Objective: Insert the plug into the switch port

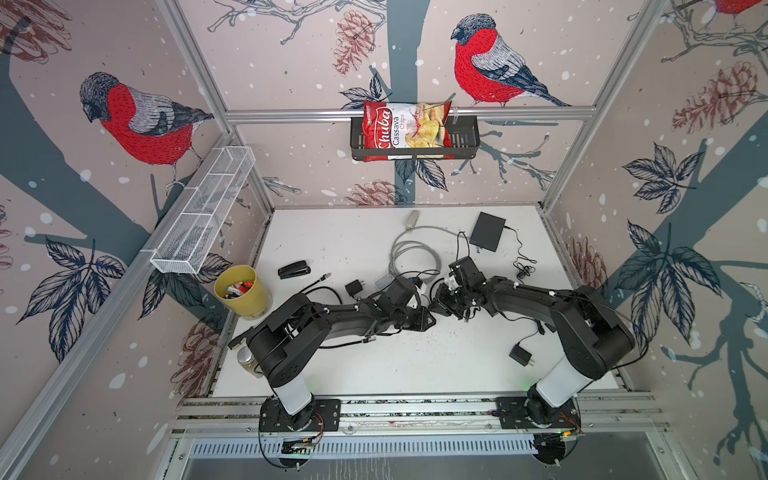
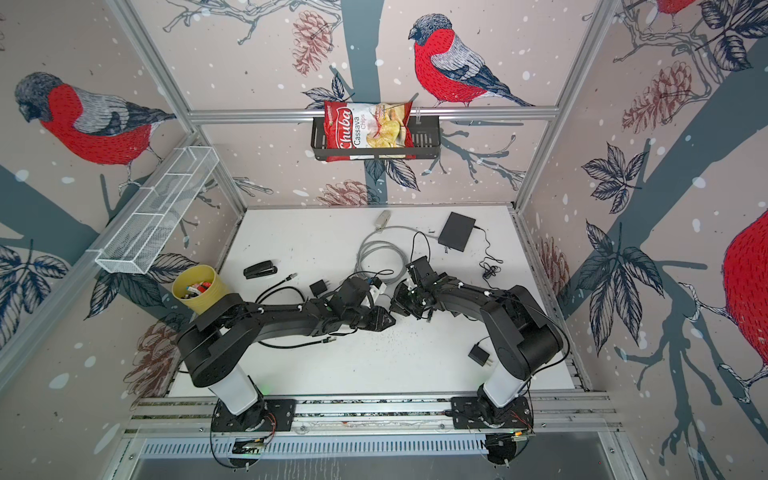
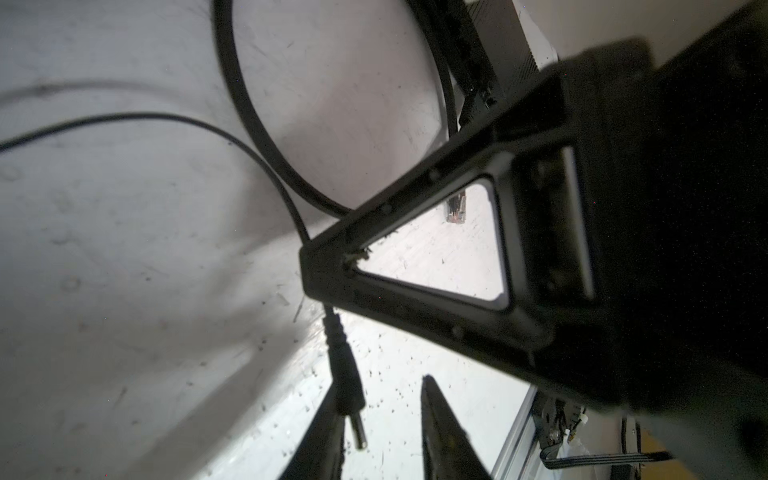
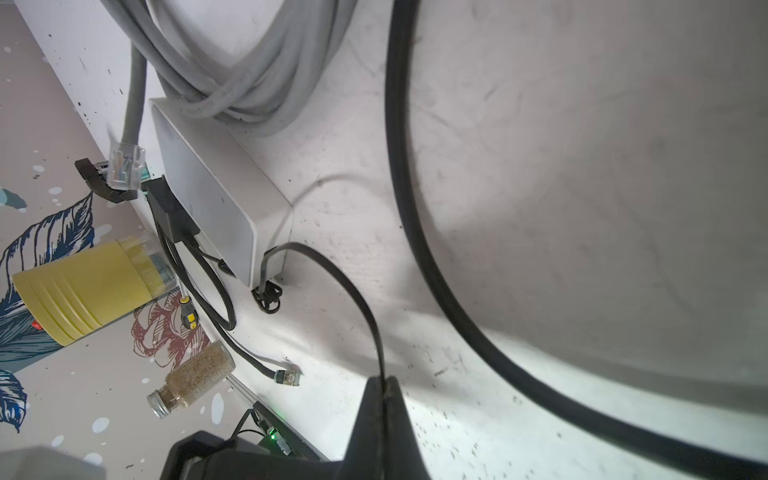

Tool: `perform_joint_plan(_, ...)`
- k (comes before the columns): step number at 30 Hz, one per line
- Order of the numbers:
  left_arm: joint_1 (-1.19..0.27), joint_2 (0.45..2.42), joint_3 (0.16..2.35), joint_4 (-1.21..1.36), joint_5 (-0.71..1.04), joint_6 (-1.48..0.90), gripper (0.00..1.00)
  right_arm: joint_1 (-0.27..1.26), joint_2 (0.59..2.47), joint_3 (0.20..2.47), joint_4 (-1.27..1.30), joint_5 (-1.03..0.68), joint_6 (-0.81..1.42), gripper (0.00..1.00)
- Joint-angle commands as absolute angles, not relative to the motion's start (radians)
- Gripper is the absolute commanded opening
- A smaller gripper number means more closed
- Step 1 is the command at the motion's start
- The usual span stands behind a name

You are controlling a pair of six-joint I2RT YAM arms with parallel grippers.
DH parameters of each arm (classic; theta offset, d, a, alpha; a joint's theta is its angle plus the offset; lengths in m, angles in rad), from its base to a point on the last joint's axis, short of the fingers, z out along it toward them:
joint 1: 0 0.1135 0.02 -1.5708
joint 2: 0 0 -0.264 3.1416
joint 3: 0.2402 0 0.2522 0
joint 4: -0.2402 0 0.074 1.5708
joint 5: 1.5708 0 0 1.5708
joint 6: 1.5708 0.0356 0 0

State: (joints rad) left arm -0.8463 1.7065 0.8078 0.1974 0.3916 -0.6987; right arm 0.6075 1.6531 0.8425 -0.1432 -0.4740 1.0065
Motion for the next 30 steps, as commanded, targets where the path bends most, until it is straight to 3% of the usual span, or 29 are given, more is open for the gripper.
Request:
perform_joint_plan(1,-0.847,1.709,0.814,0.206,0.346,-0.696,0.29,0.608,1.648,0.834,-0.122,-0.479,1.025,0.05)
perform_joint_plan(6,-0.846,1.730,0.825,0.219,0.347,-0.702,0.25,0.607,1.648,0.824,-0.112,-0.483,1.028,0.05)
perform_joint_plan(11,-0.844,1.734,0.829,0.199,0.326,-0.687,0.10,0.607,1.643,0.817,-0.105,-0.482,1.029,0.05)
perform_joint_plan(16,-0.835,1.722,0.843,0.152,0.329,-0.641,0.09,0.608,1.642,0.804,-0.092,-0.479,1.023,0.08)
perform_joint_plan(18,-0.826,1.726,0.852,0.134,0.356,-0.601,0.08,0.606,1.637,0.800,-0.083,-0.473,1.008,0.15)
perform_joint_plan(23,-0.779,1.709,0.869,0.060,0.434,-0.497,0.06,0.589,1.550,0.795,-0.078,-0.367,0.806,0.50)
perform_joint_plan(30,-0.720,1.640,0.921,-0.170,0.413,-0.308,0.07,0.600,1.433,0.732,0.109,-0.236,0.342,0.52)
